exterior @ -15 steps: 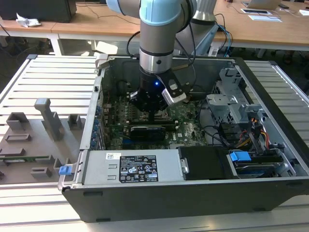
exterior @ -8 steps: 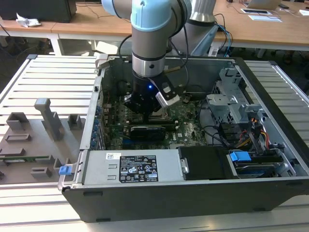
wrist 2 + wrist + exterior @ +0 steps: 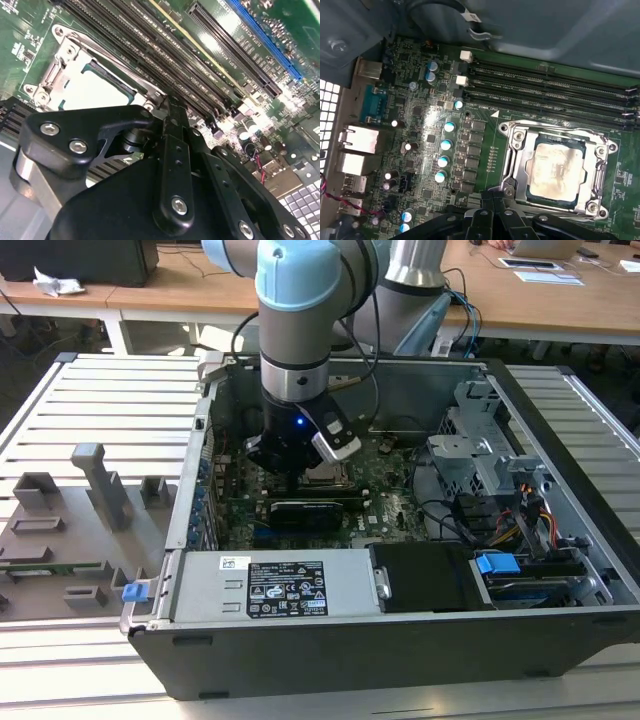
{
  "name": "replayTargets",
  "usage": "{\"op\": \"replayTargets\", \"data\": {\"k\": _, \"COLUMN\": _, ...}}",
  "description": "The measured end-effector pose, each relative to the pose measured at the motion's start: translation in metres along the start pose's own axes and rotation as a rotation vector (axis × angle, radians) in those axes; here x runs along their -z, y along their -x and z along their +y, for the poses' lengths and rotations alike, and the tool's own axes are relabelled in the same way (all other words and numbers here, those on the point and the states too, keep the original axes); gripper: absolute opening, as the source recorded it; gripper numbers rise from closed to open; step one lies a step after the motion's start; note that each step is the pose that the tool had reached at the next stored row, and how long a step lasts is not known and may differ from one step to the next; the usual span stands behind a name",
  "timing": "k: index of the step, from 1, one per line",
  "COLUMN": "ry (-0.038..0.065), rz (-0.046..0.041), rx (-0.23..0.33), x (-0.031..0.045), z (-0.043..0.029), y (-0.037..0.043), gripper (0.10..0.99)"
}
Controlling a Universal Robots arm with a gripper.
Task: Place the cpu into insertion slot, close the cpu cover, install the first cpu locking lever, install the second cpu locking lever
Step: 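Install the second cpu locking lever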
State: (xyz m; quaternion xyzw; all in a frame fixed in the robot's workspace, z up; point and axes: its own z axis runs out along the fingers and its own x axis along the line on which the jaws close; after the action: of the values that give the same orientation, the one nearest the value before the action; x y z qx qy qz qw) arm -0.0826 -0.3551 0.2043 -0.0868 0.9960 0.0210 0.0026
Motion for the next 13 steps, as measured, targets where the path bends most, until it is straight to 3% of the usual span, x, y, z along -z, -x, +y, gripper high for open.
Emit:
{"op": "replayTargets", "data": {"k": 6, "ry": 0.001, "rz": 0.0003, "rx": 0.016, "x": 0.0027, "z": 0.0002, "y": -0.0008, "gripper": 0.11}}
{"op": "replayTargets", "data": {"k": 8, "ry": 0.002, "rz": 0.0089, "rx": 0.016, "x": 0.0029, "z": -0.0012, "y": 0.0071, "gripper": 0.11}}
{"op": "replayTargets", "data": {"k": 10, "ry": 0.003, "rz": 0.0104, "rx": 0.018, "x": 0.0032, "z": -0.0019, "y": 0.0077, "gripper": 0.11}}
{"op": "replayTargets", "data": {"k": 13, "ry": 0.004, "rz": 0.0102, "rx": 0.02, "x": 0.0042, "z": -0.0076, "y": 0.0066, "gripper": 0.11}}
